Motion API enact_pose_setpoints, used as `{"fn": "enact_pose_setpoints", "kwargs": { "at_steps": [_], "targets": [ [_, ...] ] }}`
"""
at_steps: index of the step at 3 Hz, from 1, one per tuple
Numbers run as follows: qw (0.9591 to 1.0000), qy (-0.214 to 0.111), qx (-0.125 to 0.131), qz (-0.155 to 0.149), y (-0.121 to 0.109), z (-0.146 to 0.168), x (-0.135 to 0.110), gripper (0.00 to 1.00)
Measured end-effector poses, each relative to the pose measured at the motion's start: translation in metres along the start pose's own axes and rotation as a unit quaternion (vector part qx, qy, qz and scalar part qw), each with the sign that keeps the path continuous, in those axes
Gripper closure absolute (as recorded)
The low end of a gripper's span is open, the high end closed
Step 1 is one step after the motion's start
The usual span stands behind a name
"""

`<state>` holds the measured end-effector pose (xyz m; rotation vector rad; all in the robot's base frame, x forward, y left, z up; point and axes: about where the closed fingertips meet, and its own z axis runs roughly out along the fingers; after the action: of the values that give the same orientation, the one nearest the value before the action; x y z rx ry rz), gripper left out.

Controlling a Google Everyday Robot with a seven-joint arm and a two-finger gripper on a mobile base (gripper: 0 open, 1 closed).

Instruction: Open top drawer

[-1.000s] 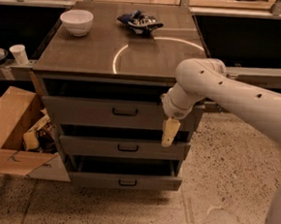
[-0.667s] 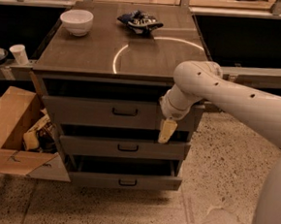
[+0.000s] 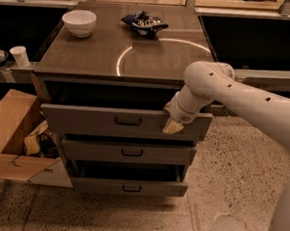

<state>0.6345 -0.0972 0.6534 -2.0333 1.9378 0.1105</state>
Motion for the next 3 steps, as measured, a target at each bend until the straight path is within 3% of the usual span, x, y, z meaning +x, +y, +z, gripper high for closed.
{"fn": "enact_pose_setpoints", "kwargs": {
  "at_steps": [1,2,3],
  "targets": [
    [1.0,0.0,0.0,0.0,-0.0017,-0.0086,-0.0026,0.89],
    [1.0,0.0,0.0,0.0,-0.003,-0.0157,-0.0047,1.0],
    [1.0,0.0,0.0,0.0,-0.003,-0.0157,-0.0047,0.81]
  ]
}}
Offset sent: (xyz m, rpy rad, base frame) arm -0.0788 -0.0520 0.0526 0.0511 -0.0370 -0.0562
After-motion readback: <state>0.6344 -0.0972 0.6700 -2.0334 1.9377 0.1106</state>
